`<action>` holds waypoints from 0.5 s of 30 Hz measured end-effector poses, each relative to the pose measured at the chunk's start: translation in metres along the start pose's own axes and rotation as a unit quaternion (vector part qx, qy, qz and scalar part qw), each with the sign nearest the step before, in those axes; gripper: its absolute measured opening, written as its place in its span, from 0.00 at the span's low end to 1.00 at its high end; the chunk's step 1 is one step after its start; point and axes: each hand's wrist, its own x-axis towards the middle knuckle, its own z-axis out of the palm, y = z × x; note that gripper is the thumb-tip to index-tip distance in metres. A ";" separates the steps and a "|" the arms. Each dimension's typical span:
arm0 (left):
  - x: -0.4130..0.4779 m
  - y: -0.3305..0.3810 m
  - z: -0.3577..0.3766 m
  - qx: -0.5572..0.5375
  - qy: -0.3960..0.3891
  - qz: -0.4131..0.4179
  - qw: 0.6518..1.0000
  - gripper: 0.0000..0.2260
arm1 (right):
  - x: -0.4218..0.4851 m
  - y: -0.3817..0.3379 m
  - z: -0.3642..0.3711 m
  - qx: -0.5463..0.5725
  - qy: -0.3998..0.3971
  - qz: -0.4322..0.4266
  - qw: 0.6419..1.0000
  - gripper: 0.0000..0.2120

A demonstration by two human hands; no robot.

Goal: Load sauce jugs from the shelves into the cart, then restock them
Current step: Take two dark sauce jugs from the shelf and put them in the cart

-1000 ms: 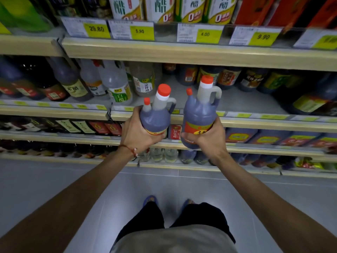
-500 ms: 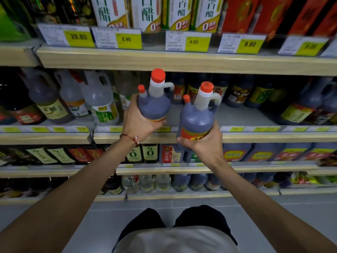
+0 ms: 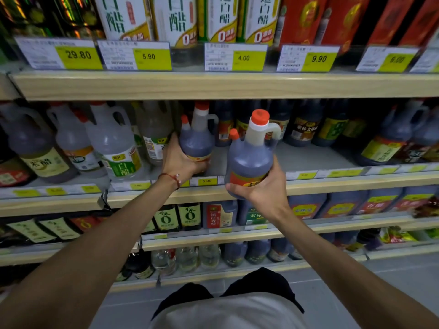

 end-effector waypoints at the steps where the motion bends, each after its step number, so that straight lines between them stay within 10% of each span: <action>1: 0.000 -0.001 0.001 -0.006 0.005 -0.009 1.000 0.44 | 0.000 0.000 0.001 0.002 -0.001 0.000 1.000 0.42; 15: -0.022 -0.004 -0.011 -0.057 0.013 -0.062 0.996 0.40 | -0.010 -0.010 0.010 0.011 -0.027 0.014 0.999 0.39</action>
